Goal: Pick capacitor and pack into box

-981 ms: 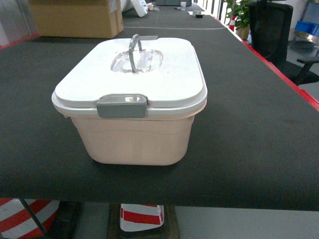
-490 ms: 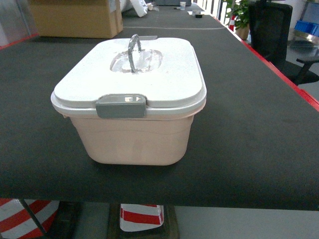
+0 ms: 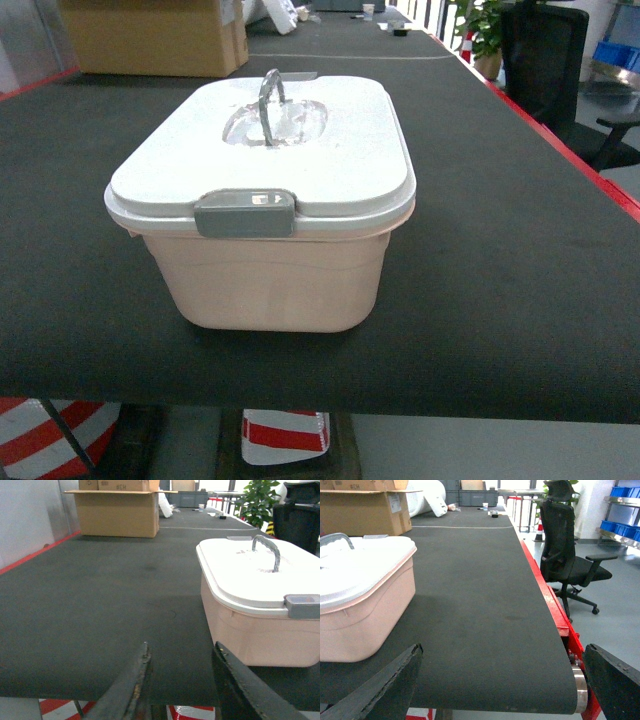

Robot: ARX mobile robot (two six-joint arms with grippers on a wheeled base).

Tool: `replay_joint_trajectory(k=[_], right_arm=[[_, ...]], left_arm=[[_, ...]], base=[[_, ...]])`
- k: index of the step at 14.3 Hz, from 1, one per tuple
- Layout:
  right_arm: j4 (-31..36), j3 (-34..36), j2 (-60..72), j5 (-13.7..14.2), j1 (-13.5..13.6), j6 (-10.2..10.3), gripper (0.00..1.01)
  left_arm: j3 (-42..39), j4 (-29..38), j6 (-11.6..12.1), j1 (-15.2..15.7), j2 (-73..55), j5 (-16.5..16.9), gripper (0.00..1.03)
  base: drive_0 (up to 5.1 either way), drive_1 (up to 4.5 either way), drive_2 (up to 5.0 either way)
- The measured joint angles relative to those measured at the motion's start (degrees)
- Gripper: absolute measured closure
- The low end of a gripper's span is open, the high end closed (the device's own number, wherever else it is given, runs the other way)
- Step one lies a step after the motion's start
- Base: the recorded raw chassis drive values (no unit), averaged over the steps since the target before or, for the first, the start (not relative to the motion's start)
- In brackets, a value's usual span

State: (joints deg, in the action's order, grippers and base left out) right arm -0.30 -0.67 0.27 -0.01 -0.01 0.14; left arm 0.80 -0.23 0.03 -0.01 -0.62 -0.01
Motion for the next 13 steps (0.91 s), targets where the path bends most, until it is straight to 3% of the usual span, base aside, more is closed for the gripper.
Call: replay_joint_trajectory(k=[5,13], right_arm=[[0.0,0.0,0.0,0.0,0.0,0.0,0.03],[0.0,0.0,0.0,0.0,0.0,0.02,0.03]], left_arm=[[0.0,0.0,0.02,0.0,0.0,0.0,0.04],[0.0,0.0,0.0,0.0,0.0,0.0,0.05]], base=[[0.0,0.0,0.0],[0.0,0.0,0.0]])
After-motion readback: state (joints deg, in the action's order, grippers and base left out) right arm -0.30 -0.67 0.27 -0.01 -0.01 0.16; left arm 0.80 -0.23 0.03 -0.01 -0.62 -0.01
